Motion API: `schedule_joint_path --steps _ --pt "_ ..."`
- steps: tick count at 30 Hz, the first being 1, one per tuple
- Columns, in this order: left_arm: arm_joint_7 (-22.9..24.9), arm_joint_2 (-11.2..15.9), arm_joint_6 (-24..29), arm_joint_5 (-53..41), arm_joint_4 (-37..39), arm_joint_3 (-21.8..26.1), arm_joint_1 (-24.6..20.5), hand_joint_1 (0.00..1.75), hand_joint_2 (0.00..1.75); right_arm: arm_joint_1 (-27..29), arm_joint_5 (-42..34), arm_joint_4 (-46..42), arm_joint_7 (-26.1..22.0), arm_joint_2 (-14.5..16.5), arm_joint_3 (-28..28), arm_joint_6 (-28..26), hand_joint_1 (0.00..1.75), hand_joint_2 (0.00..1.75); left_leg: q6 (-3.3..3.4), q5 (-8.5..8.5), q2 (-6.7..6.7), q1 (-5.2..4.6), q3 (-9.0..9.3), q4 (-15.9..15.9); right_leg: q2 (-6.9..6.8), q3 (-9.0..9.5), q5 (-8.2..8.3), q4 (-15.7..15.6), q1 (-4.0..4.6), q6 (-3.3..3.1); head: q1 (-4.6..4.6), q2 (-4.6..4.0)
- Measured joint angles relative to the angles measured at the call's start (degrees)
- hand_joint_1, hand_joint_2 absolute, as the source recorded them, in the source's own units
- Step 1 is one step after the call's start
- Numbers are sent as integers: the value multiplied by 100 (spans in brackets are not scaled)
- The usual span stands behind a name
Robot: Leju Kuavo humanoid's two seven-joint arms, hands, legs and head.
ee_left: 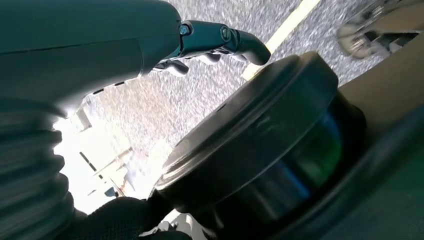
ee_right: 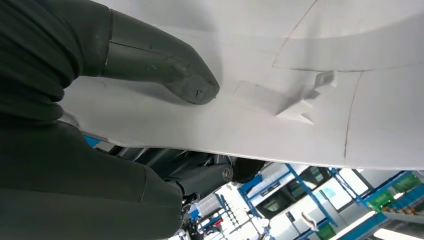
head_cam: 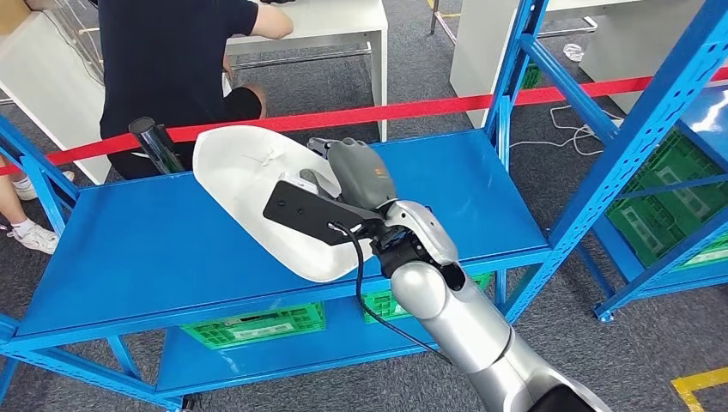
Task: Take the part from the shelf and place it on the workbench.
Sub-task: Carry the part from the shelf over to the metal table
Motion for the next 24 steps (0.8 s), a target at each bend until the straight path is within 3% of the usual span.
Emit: schedule_joint_path --steps 1,2,3,5,7,9,11,12,14,15,16,17,18,19,20,21,23,24 --pt "-3 5 0 5 1 15 4 0 175 -15 -3 57 -13 6 13 -12 175 175 -5 -160 0 0 -51 328 -9 -63 53 3 16 -4 0 0" --pt "-5 10 0 8 2 33 8 0 175 -26 -4 109 -17 10 26 -24 175 175 -1 -201 1 -1 -31 517 -18 -130 105 7 33 -6 1 0" --pt "-8 12 0 6 3 47 12 0 175 -35 0 153 -15 12 42 -37 175 175 13 -139 1 -3 83 508 -25 -198 157 9 48 -4 1 0" --pt "-9 13 0 -6 3 64 17 0 175 -54 15 214 -4 13 67 -59 175 175 76 68 2 -16 605 -90 -32 -311 254 13 71 12 1 0" --pt "-13 15 0 -18 3 68 23 0 175 -78 33 256 -5 13 82 -65 175 175 131 86 4 -54 1137 -836 -35 -376 339 11 86 58 5 0" --pt "-28 18 0 -9 4 75 39 0 175 -118 23 322 -51 13 101 -60 175 175 164 52 3 -103 1277 -1118 -36 -392 421 -11 72 127 4 0" --pt "-64 12 0 26 7 100 57 0 175 -177 -33 442 -144 10 130 -53 175 175 233 157 18 -105 1220 -1170 -24 -414 458 -23 57 200 -2 0" --pt "-86 9 0 50 8 119 66 0 175 -215 -75 520 -197 7 154 -51 175 175 280 225 34 -93 1186 -1196 -19 -456 357 44 52 229 4 0" --pt "-124 0 0 102 10 157 87 0 175 -299 -158 677 -299 1 227 -50 175 175 343 367 64 -71 1071 -1223 -15 -614 -132 495 36 274 16 0" --pt "-140 -3 0 127 10 179 102 0 175 -342 -191 753 -339 0 277 -50 175 175 359 433 69 -69 985 -1220 -19 -708 -413 855 32 292 23 0" --pt "-155 -8 0 153 10 203 121 0 175 -377 -218 826 -370 -1 328 -49 175 175 360 496 73 -69 898 -1214 -19 -777 -595 1209 28 310 25 0" --pt "-169 -15 0 178 11 233 143 0 175 -404 -242 897 -393 -1 377 -48 175 175 357 557 77 -68 812 -1205 -19 -791 -641 1458 25 323 24 0" --pt "-181 -22 0 198 12 266 167 0 175 -428 -263 966 -404 -2 427 -47 175 175 347 614 79 -66 723 -1191 -20 -724 -563 1541 23 331 24 0" --pt "-188 -29 0 215 12 295 190 0 175 -450 -281 1026 -409 -2 473 -47 175 175 333 667 81 -63 636 -1170 -20 -564 -409 1426 19 336 24 0" --pt "-187 -37 0 224 12 323 208 0 175 -475 -297 1073 -411 -2 514 -47 175 175 314 715 79 -58 552 -1140 -21 -309 -267 1129 15 338 24 0" --pt "-173 -40 0 228 12 349 220 0 175 -506 -311 1108 -410 0 556 -47 175 175 287 757 72 -61 470 -1099 -20 -6 -235 715 18 329 26 0" --pt "-125 -42 1 228 12 387 241 0 175 -559 -337 1150 -406 6 622 -48 175 175 217 835 59 -68 379 -1041 -6 414 -331 89 35 274 28 0" --pt "-93 -41 1 225 12 398 251 0 175 -577 -355 1167 -399 10 650 -45 175 175 177 876 54 -70 365 -1036 1 482 -391 -45 50 235 29 0"
